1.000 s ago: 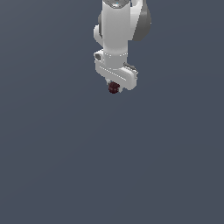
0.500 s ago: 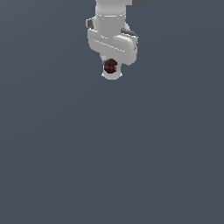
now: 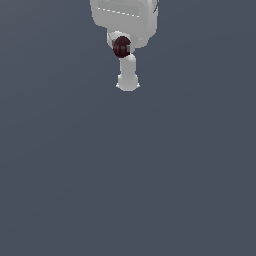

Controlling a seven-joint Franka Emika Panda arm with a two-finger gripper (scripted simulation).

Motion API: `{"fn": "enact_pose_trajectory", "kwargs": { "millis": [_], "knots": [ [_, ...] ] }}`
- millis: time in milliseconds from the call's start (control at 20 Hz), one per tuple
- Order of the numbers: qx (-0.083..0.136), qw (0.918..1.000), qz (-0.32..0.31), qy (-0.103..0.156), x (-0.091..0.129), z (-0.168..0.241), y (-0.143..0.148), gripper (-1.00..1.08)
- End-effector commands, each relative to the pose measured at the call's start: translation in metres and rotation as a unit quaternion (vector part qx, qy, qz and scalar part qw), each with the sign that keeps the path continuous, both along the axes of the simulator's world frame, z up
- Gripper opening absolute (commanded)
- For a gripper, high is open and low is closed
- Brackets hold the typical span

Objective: Pick up the object and move it to a goal position.

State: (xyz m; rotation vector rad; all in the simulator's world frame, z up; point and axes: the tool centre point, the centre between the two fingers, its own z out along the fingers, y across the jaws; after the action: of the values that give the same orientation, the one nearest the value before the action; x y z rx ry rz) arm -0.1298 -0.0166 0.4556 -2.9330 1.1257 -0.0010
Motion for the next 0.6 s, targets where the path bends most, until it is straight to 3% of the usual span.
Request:
{"fn": "enact_pose_trajectory", "kwargs": {
  "millis": [0,550],
  "knots": [
    [0.0,1.0,0.0,0.0,-0.001,0.016,-0.002,-1.0],
    [0.0,1.0,0.001,0.0,0.0,0.045,-0.006,-1.0]
  ]
}}
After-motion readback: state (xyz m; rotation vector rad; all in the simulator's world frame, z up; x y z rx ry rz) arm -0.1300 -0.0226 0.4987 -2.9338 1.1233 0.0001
